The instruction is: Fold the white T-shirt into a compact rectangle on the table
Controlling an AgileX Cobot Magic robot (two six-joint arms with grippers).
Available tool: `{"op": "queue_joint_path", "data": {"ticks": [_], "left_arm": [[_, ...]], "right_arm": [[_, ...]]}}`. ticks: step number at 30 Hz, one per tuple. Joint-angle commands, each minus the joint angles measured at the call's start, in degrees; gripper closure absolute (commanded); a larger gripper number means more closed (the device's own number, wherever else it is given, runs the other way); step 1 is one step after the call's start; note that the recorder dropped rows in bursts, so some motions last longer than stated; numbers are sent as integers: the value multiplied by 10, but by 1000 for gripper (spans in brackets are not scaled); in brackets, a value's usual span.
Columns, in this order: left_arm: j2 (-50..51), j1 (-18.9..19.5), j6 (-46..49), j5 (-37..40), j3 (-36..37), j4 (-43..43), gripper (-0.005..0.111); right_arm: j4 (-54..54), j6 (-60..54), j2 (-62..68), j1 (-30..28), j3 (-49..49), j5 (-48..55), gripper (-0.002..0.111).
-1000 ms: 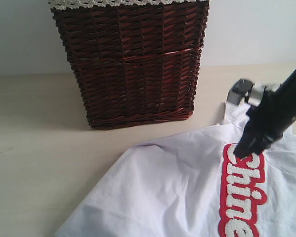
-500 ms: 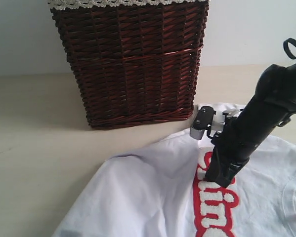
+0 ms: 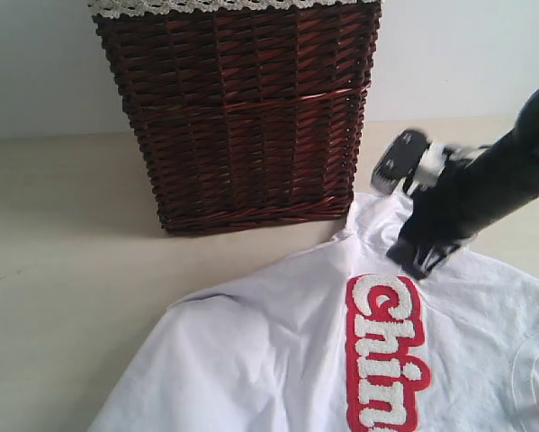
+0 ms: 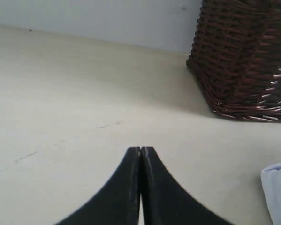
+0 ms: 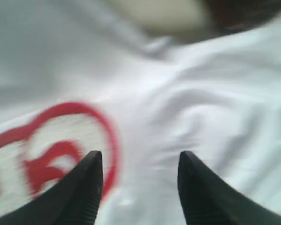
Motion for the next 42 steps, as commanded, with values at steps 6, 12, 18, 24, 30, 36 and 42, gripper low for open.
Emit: {"op": "queue_joint_path", "data": {"ticks": [6, 12, 18, 24, 30, 36, 42], "left_arm": [[-4, -1, 0, -2, 2, -1, 105], [-4, -1, 0, -2, 2, -1, 105], [-4, -1, 0, -2, 2, -1, 105], [-4, -1, 0, -2, 2, -1, 105], [-4, -1, 0, -2, 2, -1, 105], [-4, -1, 0, -2, 2, -1, 105], [-4, -1, 0, -2, 2, -1, 105]], "right_arm": [[-1, 103, 104, -132, -91, -158, 71], [-1, 105, 185, -135, -145, -115, 92], [-2, 105, 218, -135, -146, -115, 102], [-7, 105, 248, -135, -146, -226, 103], [-17, 65, 265, -135, -160, -401, 103], [-46, 68, 269, -135, -194, -423, 103], [-12, 103, 248, -135, -209, -382, 103]]}}
